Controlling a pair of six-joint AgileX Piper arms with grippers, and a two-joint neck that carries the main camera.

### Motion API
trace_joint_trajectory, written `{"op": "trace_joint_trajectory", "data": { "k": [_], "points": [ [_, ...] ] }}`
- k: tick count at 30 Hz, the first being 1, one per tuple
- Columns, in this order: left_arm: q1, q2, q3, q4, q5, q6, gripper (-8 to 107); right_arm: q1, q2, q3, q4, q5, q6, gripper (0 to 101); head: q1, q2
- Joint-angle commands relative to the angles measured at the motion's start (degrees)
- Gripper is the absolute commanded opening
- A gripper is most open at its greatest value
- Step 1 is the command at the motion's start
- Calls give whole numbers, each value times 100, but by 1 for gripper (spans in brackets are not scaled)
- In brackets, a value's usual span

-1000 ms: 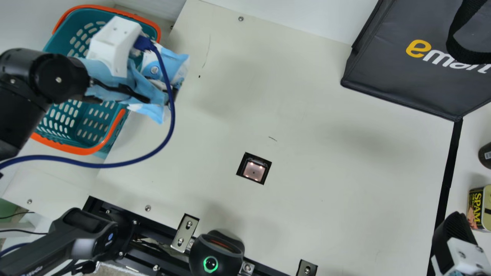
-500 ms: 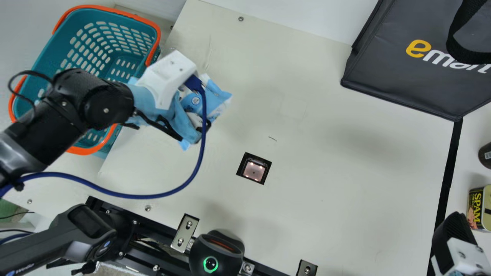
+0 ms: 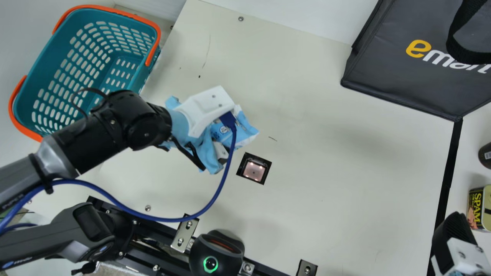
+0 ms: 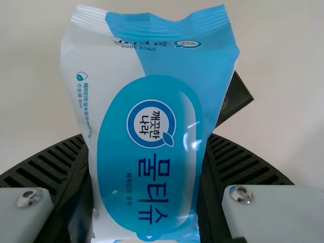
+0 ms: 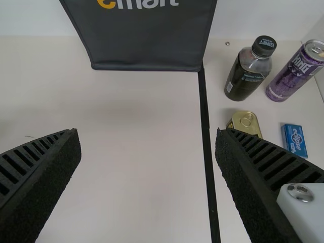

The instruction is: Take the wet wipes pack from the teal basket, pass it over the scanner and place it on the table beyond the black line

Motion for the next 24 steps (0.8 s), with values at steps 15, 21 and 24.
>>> {"op": "trace_joint_trajectory", "data": {
  "k": [15, 21, 24],
  "points": [
    [-1078, 724, 152, 150, -466, -398, -5, 0, 0, 0, 0, 0, 0, 95, -166, 23],
    [-1266, 952, 105, 165, -556, -468, 14, 0, 0, 0, 0, 7, 0, 95, -166, 23],
    [-1329, 1040, 89, 191, -613, -489, 24, 0, 0, 0, 0, 7, 0, 95, -166, 23]
  ]
}}
